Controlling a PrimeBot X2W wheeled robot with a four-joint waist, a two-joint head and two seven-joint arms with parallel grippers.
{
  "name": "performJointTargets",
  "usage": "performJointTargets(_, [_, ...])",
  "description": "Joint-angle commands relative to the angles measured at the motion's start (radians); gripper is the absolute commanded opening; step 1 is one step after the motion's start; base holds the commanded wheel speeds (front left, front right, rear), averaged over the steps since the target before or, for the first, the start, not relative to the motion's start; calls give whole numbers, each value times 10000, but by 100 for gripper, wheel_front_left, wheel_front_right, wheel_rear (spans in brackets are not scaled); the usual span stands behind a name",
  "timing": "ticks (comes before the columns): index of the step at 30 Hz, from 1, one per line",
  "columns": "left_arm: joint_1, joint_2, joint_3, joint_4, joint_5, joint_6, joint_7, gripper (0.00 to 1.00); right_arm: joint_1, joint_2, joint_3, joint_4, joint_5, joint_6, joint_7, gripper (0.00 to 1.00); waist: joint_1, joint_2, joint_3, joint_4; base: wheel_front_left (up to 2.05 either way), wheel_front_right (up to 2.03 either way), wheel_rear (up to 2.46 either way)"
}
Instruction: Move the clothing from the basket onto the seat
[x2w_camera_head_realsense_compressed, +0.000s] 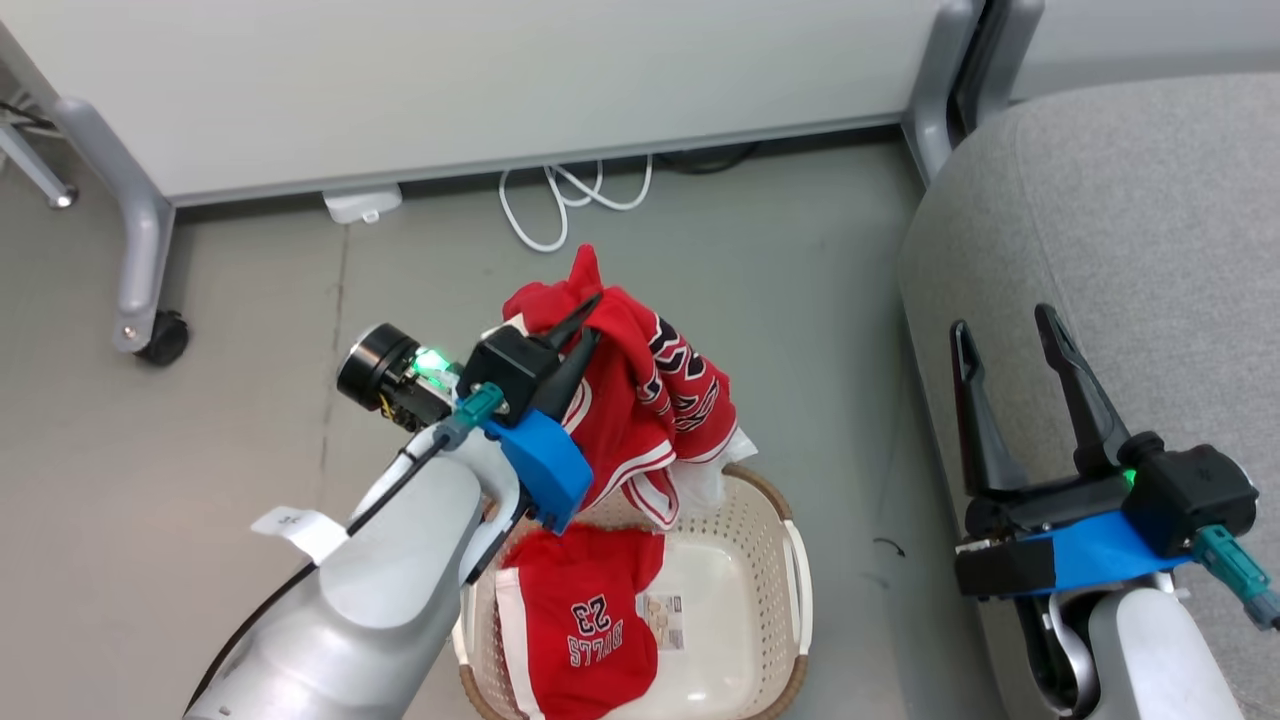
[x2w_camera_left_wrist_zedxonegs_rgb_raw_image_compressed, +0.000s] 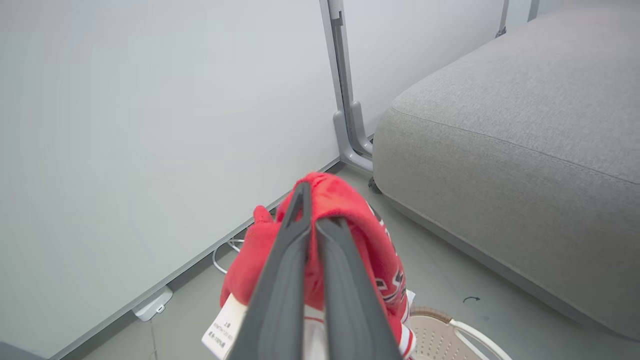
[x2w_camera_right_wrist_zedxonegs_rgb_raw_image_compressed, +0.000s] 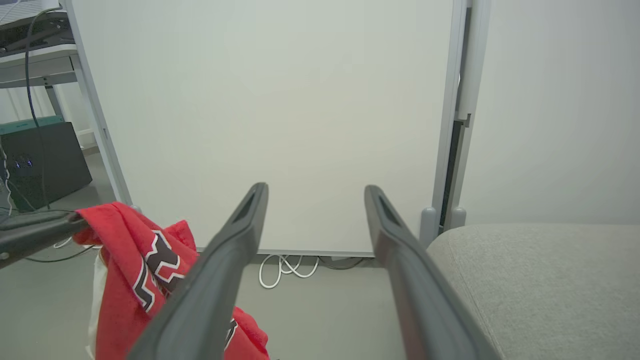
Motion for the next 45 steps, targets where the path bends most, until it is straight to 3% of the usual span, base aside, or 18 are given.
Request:
performJointTargets(1, [39,20,255,-291,-73,-47,-51,0,226,-39,-6,33,40,5,-33,100,2,-1,-279,60,0,0,0])
performJointTargets(13, [-331,-9,1060,-1521,-234,-206,-49,0,692,-39,38,98,96,5,-33,100,2,-1,-966,114,0,0,0])
performJointTargets(26, [-615,-43,-324,-2250,-1082,-215,-50,0,985,-39,149,93,260,5,-34,100,2,-1,-1262,68,0,0,0])
performJointTargets(45, [-580,-100,-910,-2609,-1378,-215,-51,0,700,-39,393,-159,106,5,-33,100,2,-1,-1184,121,0,0,0])
